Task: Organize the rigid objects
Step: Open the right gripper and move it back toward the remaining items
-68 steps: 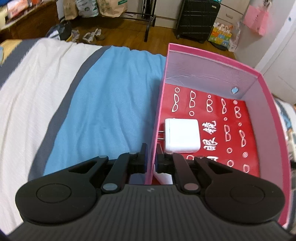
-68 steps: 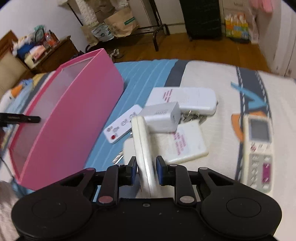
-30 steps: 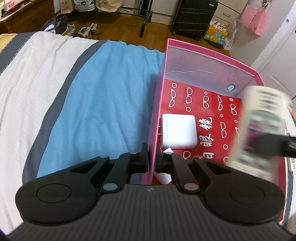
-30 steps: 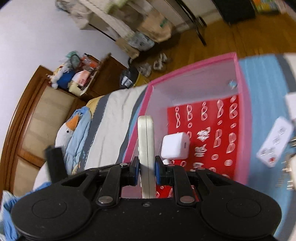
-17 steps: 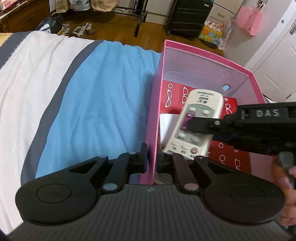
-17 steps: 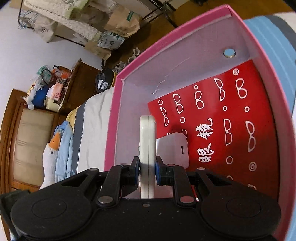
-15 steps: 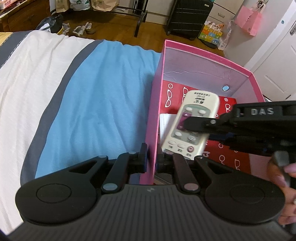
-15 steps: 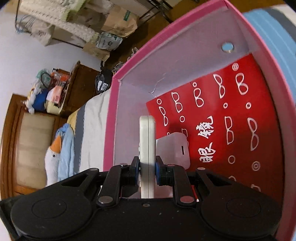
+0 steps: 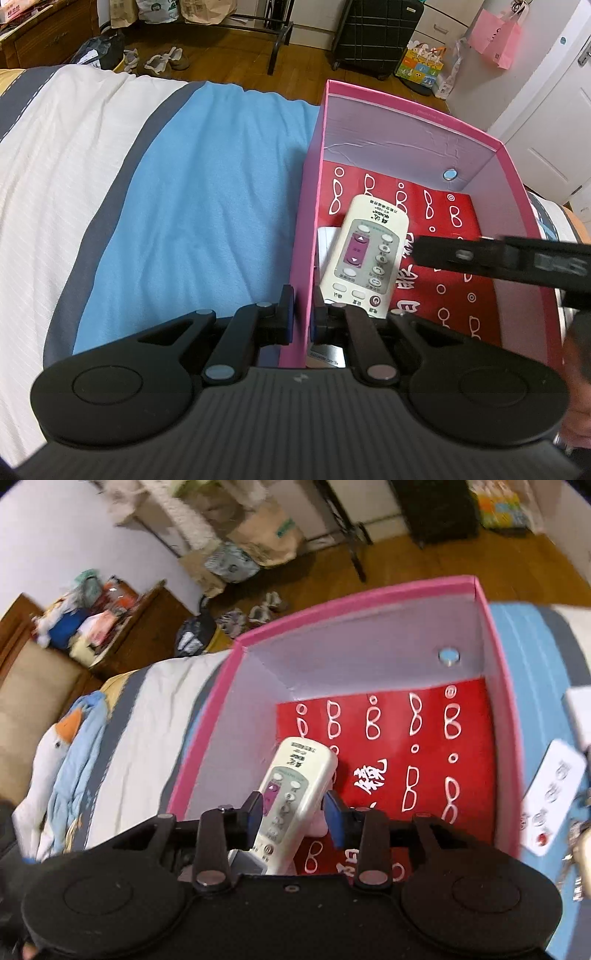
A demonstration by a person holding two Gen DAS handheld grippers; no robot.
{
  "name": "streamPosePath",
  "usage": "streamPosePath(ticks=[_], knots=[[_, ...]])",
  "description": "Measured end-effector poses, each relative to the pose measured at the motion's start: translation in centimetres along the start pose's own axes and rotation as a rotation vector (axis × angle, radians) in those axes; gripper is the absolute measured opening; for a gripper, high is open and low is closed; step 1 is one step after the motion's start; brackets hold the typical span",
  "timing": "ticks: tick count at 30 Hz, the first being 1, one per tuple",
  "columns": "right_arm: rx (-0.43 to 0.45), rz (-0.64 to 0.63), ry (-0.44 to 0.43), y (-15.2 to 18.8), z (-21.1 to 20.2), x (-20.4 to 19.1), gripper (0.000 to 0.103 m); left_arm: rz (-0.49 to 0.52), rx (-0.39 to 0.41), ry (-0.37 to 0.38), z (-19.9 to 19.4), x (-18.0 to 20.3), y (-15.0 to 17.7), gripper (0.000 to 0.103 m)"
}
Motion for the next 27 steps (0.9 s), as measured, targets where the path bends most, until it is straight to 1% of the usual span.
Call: streamPosePath(ticks=[3, 6, 10, 14, 20, 25, 27], knots=[[0.005, -0.068, -0.022, 0.1, -2.7, -0.8, 0.042, 0.004, 0.001, -0.003, -0.1, 0.1, 0.0, 0.007], [0.012, -0.136, -0.025, 0.3, -5.7, -1.3, 0.042, 0.008, 0.002, -0.009, -0.3, 0.2, 0.0, 0.007], [0.004, -0.162, -0.011, 0.6, -9.6, -0.8, 0.042, 0.016, 0.002, -0.018, -0.4, 0.3, 0.0, 0.007], [0.009, -0.145, 0.009, 0.5, -13.7, 1.3, 0.042, 0.024, 0.000, -0.027, -0.4, 0.6, 0.1, 0.007], [0.033, -0.138, 0.077, 0.5, -17.8, 5.2, 0.043, 0.034, -0.002, -0.043, -0.3, 0.8, 0.1, 0.007], [0.058, -0.094, 0.084, 1.3, -18.5, 8.9, 0.044, 0.040, -0.003, -0.055, -0.3, 0.9, 0.2, 0.007], [0.087, -0.108, 0.099, 1.8, -18.4, 10.5, 0.045, 0.044, -0.002, -0.061, -0.3, 1.0, 0.2, 0.007]])
Point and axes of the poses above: each gripper's, at about its wrist camera, not at the fingertips, and z roughly the way its jaws point, x to its right, y to its underside, the point moved 7 cm from there along z, roughly the way its jaws point, and after that the axes turned 9 degrees about -y, right-handed, at the moved point
